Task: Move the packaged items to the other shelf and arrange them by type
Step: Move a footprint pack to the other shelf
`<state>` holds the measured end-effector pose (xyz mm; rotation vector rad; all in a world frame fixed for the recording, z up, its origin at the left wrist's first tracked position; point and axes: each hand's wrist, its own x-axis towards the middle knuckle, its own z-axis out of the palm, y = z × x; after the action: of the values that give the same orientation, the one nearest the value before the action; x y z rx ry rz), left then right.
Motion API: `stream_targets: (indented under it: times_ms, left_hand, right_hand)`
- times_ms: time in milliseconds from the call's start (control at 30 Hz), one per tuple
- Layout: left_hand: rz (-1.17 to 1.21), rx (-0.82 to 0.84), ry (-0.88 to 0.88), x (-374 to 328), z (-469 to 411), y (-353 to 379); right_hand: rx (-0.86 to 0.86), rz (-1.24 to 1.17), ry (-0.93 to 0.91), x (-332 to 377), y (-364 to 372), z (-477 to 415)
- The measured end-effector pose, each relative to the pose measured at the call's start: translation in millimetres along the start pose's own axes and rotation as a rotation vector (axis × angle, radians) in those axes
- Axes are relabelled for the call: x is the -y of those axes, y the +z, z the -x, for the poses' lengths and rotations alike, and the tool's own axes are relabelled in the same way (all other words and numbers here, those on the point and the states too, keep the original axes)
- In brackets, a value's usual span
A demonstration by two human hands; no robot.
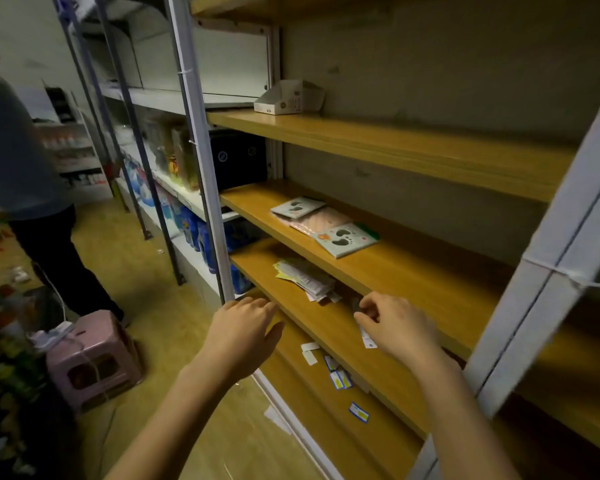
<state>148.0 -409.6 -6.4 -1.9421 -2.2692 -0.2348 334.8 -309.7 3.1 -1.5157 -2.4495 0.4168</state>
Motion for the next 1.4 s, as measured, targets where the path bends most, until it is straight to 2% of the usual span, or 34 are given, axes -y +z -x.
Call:
stream_targets:
  times_ms: [233,400,733,933,1133,1400]
  left_hand:
    - [0.051,-0.028,0.033,48.7,-41.3,15.0]
    - [0.046,-0.038,0.083,82.6,-86.7,28.4]
    - [0.066,-0.049,0.145,153.7,-208.5,39.9]
    - [0.124,-0.055,0.214,168.3,-277.1,59.7]
    - [0.189,-0.057,0.384,163.0,-332.5,75.6]
    - [0.233,0.019,0.687,155.3,-400.4,78.9]
  right_hand:
    - [0.028,0.005,0.125,25.3,17.4,-60.9]
    - [0.080,0.021,0.282,27.2,32.9,-120.8]
    - [-0.054,-0.108,0.522,21.1,60.7,-252.4]
    - [-0.073,-0.108,0.637,24.2,81.5,-289.0]
    - [-0.118,-0.071,0.717,30.7,90.7,-301.2]
    - [-0.220,0.034,1.004,55.2,100.4,-323.3]
